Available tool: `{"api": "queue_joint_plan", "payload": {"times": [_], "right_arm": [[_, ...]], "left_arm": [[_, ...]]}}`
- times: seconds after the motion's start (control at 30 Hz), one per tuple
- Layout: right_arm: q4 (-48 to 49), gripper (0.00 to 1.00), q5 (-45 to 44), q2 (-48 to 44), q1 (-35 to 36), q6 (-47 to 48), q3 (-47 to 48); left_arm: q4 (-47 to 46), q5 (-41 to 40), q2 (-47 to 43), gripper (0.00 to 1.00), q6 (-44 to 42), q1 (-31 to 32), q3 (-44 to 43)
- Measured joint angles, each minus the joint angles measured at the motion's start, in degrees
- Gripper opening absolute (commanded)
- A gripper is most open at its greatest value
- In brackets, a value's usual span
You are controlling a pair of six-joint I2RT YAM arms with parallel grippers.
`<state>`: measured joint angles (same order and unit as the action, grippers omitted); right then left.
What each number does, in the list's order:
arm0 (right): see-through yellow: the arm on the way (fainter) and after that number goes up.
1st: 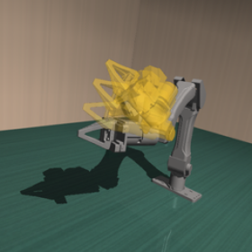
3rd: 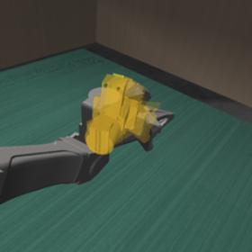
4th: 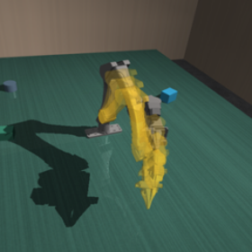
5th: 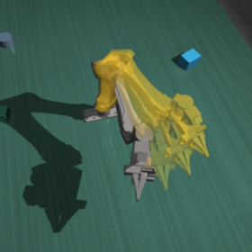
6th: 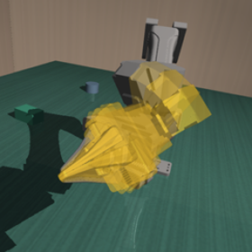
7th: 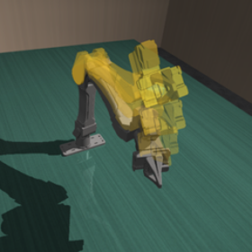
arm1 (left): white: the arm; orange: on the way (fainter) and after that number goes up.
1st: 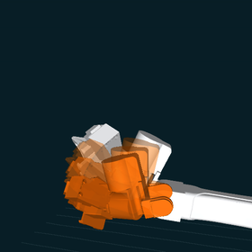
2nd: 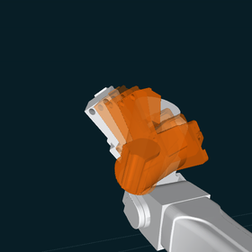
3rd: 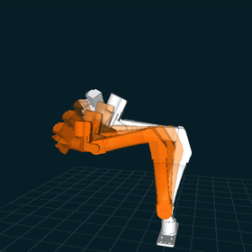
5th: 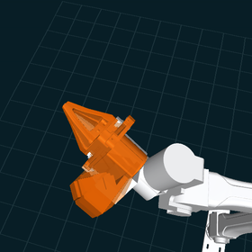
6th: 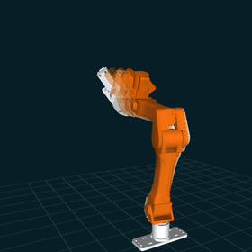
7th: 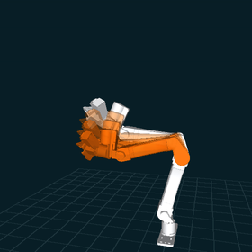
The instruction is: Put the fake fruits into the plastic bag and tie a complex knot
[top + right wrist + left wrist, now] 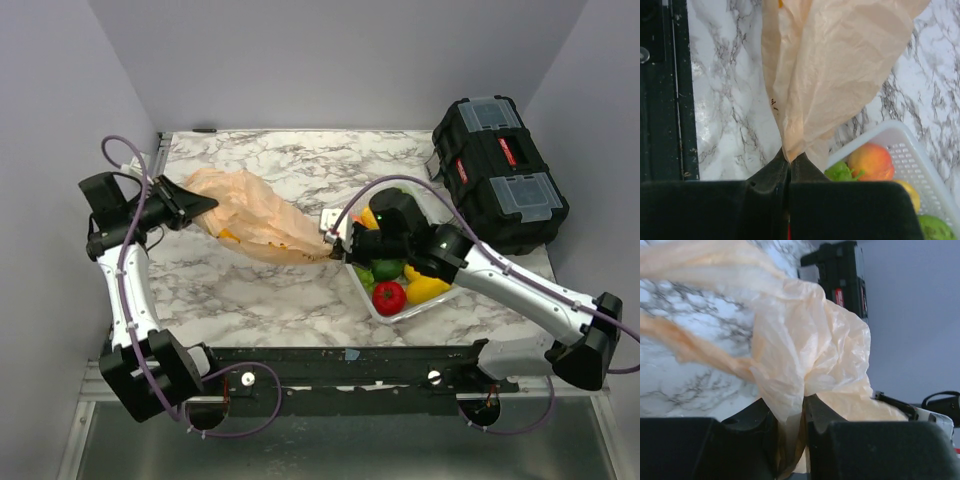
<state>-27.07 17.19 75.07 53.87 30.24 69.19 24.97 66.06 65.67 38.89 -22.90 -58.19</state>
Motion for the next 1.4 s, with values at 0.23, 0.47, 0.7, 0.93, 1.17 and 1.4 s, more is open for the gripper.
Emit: {"api": "queue_joint_plan", "payload": {"times": [0.23,0.47,0.7,0.93,1.17,1.4], "right_arm": [[-0.07,0.01,11.85,-2.64,-10.88,-14.45,0.13],[4.79,0.01,25.77,5.77,-19.02,-33.77,5.42],[6.29,0.01,33.62,7.87,-19.91,-32.74,8.98],[-6.03,0.01,35.76,8.46,-19.39,-10.95,13.49],[-15.13,0.01,35.10,8.44,-17.40,5.11,15.69],[-18.73,0.01,34.23,8.31,-15.76,13.40,15.91]], "left_arm": [[5.86,-6.67,6.82,0.46,-10.29,-7.80,-8.07],[9.92,-11.23,6.38,0.99,-22.40,-7.61,-9.81],[16.22,-2.73,-8.76,0.99,-53.13,-3.98,-9.81],[23.06,-4.13,-18.12,0.96,-83.89,11.72,-8.96],[28.55,-11.89,-9.60,0.98,-99.62,22.56,-8.90],[22.67,-19.85,-8.46,0.90,-101.77,30.93,-3.80]]}}
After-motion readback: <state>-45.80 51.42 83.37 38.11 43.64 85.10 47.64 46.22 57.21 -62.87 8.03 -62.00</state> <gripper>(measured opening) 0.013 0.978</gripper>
